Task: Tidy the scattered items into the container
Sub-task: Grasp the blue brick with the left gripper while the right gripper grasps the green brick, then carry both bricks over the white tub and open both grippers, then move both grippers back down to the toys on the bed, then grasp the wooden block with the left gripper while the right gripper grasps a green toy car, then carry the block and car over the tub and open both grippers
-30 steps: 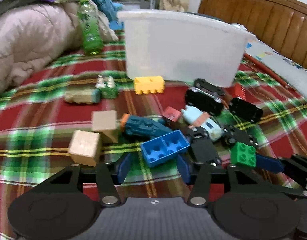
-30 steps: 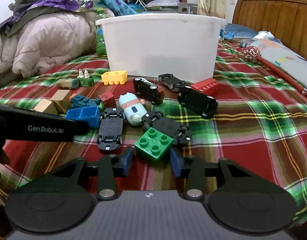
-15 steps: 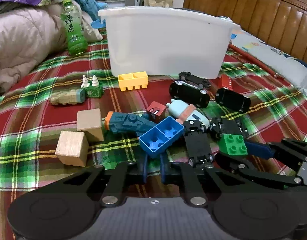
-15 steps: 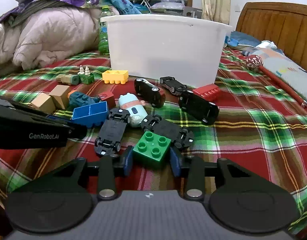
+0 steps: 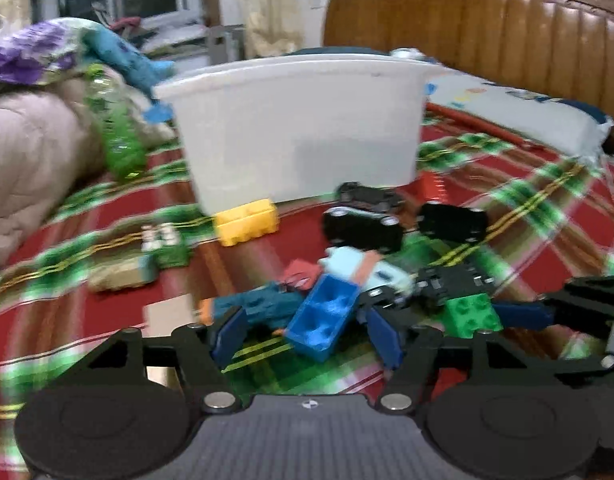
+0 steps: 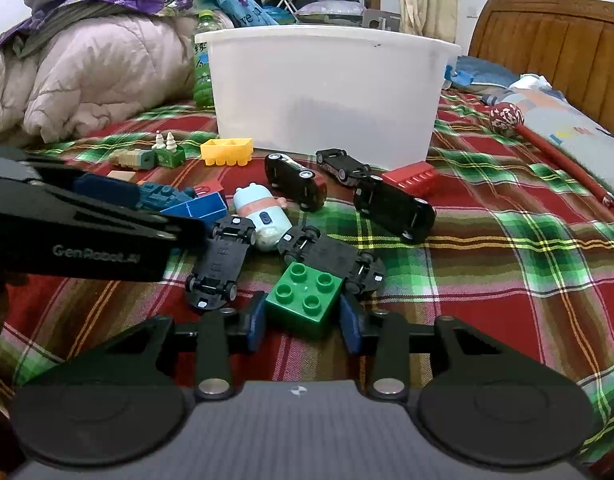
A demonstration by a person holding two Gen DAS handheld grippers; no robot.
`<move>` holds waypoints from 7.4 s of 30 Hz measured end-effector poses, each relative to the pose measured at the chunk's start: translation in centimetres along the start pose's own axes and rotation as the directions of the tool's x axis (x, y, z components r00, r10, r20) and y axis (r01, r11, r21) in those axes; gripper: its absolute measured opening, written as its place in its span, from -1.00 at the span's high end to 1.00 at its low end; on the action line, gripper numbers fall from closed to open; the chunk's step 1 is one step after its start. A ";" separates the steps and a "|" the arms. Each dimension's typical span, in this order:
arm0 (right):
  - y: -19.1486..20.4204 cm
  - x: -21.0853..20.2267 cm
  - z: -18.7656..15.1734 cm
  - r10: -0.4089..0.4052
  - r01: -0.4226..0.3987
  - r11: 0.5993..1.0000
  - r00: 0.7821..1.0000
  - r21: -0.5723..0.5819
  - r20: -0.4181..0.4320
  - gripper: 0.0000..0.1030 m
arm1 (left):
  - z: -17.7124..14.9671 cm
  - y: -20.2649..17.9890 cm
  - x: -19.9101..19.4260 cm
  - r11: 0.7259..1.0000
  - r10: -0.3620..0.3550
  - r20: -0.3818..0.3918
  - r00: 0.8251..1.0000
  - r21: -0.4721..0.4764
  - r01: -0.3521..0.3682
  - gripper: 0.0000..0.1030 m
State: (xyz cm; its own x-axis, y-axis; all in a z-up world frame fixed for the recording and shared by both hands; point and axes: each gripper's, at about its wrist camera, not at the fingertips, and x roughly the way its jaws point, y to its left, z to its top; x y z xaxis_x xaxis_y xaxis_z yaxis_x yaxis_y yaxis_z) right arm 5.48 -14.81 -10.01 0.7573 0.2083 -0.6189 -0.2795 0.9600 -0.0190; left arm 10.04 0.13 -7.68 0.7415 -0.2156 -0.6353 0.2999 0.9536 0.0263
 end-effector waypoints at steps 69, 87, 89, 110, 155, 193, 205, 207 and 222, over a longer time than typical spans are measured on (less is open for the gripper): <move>-3.8 -0.1 18.8 -0.052 0.058 0.998 0.972 -0.017 0.230 0.20 | 18.7 3.7 -2.3 0.996 0.037 0.188 0.981 -0.086 -0.021 0.45; -6.6 9.0 21.2 -0.063 0.059 0.997 0.994 0.041 0.086 0.20 | 20.3 5.5 8.7 0.993 0.037 0.045 0.998 -0.111 -0.032 0.45; -7.1 9.8 21.0 -0.045 0.040 0.997 0.997 0.065 0.065 0.20 | 20.1 5.5 9.4 0.994 0.037 0.037 0.999 -0.103 -0.033 0.45; -5.8 7.1 21.0 -0.075 0.074 0.997 0.993 0.020 0.090 -0.29 | 19.5 5.9 4.6 0.993 0.065 0.076 0.995 -0.108 -0.056 0.07; 3.1 0.3 2.0 0.062 -0.062 0.998 0.997 0.014 -0.055 -0.03 | -3.3 7.8 -2.2 0.974 0.029 -0.070 0.997 -0.223 -0.044 0.37; 4.0 1.5 3.9 0.060 -0.063 0.988 0.998 -0.141 -0.027 0.70 | 0.1 4.0 -2.4 0.989 -0.040 -0.033 0.999 -0.145 0.034 0.37; 3.2 -1.8 7.7 0.021 -0.004 0.987 0.994 -0.159 0.109 0.70 | 4.5 3.1 -4.6 0.989 -0.051 0.075 0.996 -0.132 0.061 0.37; 2.8 -2.0 8.6 0.012 0.009 0.987 0.992 -0.163 0.126 0.70 | 5.7 3.1 -4.8 0.989 -0.051 0.093 0.994 -0.131 0.063 0.37; -1.4 -0.7 17.5 -0.043 0.080 0.987 0.967 -0.140 0.251 0.70 | 16.6 3.8 -2.8 0.994 -0.021 0.211 0.977 -0.104 0.044 0.37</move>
State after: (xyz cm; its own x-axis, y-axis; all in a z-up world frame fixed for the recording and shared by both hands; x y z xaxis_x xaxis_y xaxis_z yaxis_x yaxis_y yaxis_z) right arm 15.69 -13.04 4.21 0.8925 0.2068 -0.4007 -0.2974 0.9379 -0.1783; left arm 19.09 0.91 7.02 0.8448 -0.2753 -0.4588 0.2680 0.9599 -0.0825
